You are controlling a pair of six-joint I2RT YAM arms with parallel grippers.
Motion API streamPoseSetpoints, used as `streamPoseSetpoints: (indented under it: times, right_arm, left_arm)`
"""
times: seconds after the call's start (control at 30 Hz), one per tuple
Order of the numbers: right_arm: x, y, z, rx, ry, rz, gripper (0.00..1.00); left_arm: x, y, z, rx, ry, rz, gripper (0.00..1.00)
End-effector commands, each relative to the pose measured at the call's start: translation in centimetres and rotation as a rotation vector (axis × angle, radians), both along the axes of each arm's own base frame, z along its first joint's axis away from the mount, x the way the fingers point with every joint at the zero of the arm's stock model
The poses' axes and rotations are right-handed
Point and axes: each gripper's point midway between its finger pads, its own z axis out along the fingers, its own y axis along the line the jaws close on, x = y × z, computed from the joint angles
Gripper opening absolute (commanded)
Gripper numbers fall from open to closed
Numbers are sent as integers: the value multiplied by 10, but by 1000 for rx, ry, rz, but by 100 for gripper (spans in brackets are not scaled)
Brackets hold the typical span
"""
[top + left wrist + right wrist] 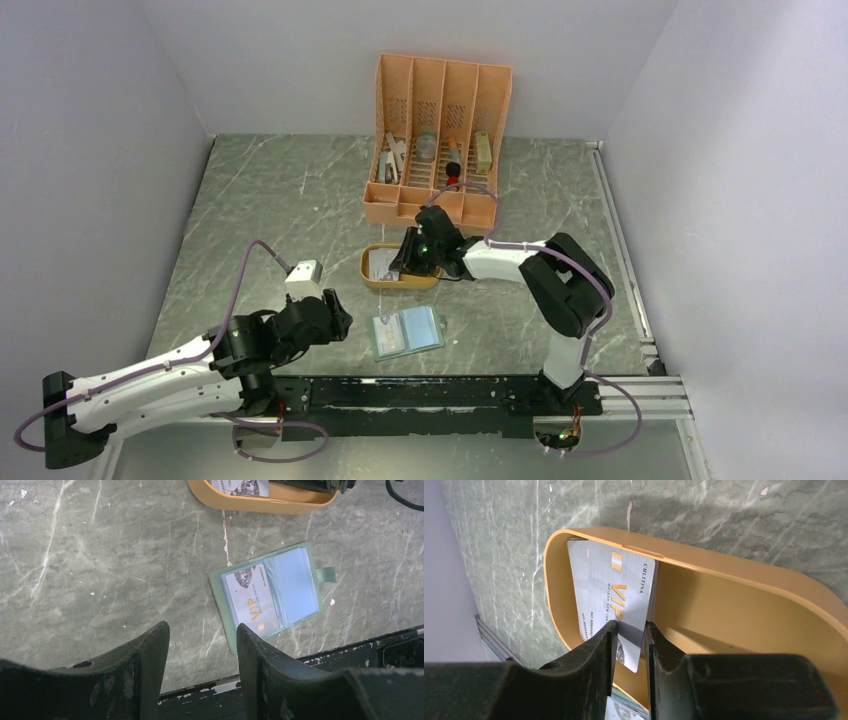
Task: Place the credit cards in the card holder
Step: Pick up the credit card from the storage box.
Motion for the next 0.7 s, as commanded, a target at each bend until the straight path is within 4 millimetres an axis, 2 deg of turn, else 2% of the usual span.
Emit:
streamPoseSetpoints:
  times: [0.0, 0.2, 0.33, 0.53, 0.67]
  right_arm:
    - [-1, -19, -8, -25, 15, -35, 28]
    - [-1, -20, -2, -15, 7, -32, 23]
    - [-1, -19, 3, -6, 3, -30, 13]
    - [-6, -13, 21, 51, 9, -23, 1]
    - [-7, -12, 32, 71, 8, -21, 0]
  left_arm:
    - [2, -6, 6, -31, -17, 1, 57]
    - [3, -9, 5, -25, -16, -5, 56]
    - [4, -10, 6, -22, -15, -7, 56]
    - [4, -12, 6, -22, -13, -9, 56]
    - [5, -12, 8, -21, -15, -8, 55]
